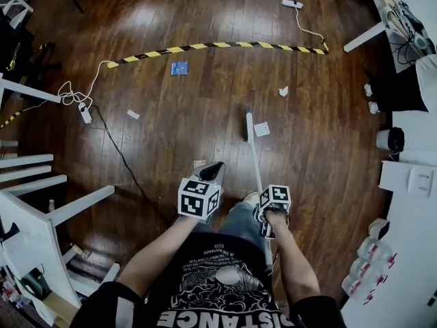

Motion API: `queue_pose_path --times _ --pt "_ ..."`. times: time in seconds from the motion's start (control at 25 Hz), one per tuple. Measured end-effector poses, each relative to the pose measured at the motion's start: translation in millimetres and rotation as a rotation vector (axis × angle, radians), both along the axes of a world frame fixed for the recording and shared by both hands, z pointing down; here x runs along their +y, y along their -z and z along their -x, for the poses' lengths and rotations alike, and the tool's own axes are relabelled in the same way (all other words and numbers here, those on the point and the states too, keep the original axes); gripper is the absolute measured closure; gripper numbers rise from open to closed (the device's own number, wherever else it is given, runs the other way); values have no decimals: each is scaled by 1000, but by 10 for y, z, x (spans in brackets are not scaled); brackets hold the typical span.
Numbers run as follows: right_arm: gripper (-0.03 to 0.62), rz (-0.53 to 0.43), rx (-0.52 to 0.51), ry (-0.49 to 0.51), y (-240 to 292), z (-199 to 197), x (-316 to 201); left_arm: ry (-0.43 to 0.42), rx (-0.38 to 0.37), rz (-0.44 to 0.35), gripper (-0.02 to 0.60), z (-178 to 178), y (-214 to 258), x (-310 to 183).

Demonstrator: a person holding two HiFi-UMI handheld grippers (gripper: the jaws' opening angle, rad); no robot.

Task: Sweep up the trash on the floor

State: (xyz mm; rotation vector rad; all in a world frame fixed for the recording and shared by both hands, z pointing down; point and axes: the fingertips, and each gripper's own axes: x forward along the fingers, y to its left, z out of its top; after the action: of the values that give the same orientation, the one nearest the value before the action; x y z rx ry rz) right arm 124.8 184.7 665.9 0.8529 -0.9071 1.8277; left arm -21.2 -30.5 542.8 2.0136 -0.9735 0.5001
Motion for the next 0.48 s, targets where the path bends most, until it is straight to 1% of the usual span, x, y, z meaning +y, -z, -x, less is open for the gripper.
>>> queue_pose_path --times 0.12,0.24,0.36,0.48 --pt "594 -62 17 -18 95 -181 -123 -27 8 -19 577 -145 62 -84" --pt "594 -121 53 -3 154 -418 -324 -58 8 -35 577 -336 102 -163" --pt "594 -165 81 14 155 -700 -609 -81 4 -55 577 -537 135 -266" --pt "594 -187 119 37 102 -1077 -972 -90 -2 -72 577 -730 144 -427"
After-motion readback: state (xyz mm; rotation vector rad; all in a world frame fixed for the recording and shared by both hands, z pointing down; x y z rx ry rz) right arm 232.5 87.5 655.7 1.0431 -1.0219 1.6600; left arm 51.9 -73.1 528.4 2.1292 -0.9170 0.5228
